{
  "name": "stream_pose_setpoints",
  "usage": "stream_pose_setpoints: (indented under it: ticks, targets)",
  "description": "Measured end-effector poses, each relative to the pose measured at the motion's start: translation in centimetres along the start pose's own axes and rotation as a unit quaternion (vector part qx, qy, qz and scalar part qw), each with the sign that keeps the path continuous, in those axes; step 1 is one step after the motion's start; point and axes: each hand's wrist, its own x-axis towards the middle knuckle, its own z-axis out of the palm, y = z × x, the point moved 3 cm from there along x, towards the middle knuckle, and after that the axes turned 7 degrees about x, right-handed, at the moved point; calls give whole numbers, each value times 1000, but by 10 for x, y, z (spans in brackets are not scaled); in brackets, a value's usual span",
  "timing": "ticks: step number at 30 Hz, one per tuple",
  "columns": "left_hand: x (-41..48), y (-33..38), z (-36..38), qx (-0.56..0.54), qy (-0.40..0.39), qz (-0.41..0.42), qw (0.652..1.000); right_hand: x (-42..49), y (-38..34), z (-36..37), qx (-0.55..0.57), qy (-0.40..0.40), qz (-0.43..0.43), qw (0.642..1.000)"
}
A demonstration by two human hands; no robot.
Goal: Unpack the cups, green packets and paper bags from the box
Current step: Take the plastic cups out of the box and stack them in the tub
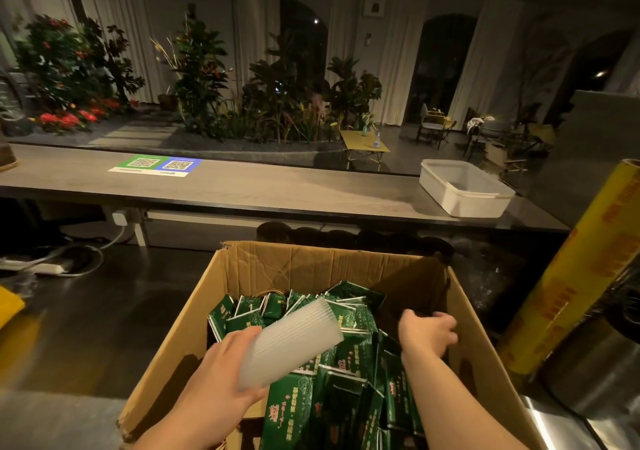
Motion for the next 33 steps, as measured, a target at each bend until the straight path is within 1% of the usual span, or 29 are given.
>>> stream_pose_setpoints:
  ticks: [1, 2, 4, 6, 8, 9, 10, 11, 12, 13, 14, 17, 19, 21, 24, 28, 30, 33]
  targets:
    - [0, 1, 0, 0, -2, 0, 1000, 8, 4, -5, 15, 9, 36, 999]
    - [0, 2, 0, 1, -2, 1, 1000, 16, 10, -6, 36, -12, 57, 998]
    - [0, 4, -2, 3, -1, 0, 1000, 29, 22, -5, 56, -73, 68, 993]
    - [-1, 3, -2, 1, -1, -4, 1000, 31, 26, -6, 60, -92, 63, 992]
    - [-2, 1, -1, 1, -5, -6, 1000, 30, 23, -6, 63, -80, 40, 994]
    - [-2, 0, -1, 2, -6, -7, 1000, 27, 18, -6, 60, -60, 22, 996]
    - [-3, 0, -1, 3, -7, -8, 1000, 21, 10, -7, 54, -40, -9, 998]
    - [-3, -1, -1, 3, -8, -9, 1000, 13, 1, -7, 43, -41, -52, 997]
    - [-2, -1, -1, 3, -8, -11, 1000, 4, -9, -5, 33, -71, -105, 991]
    - [-2, -1, -2, 3, -10, -15, 1000, -6, -18, -1, 34, -117, -154, 981]
    - [-1, -2, -2, 3, -13, -18, 1000, -18, -26, 4, 45, -172, -183, 967]
    - [0, -2, 0, 4, -12, -23, 1000, -54, -33, 20, 39, -327, -227, 916]
    - [0, -1, 0, 5, -3, -26, 1000, -67, -28, 27, 7, -389, -245, 888]
    - [-1, -1, -1, 10, 9, -29, 999, -70, -23, 30, -1, -420, -248, 873]
    - [0, -2, -1, 13, 14, -30, 999, -66, -23, 30, 6, -446, -223, 867]
    - [3, 0, -1, 21, 9, -24, 999, -58, -17, 30, -47, -480, -215, 849]
    - [3, 0, 0, 25, -2, -26, 999, -58, -11, 32, -96, -506, -222, 828]
    - [4, -4, 2, 28, -6, -34, 999, -69, -4, 36, -119, -568, -207, 788]
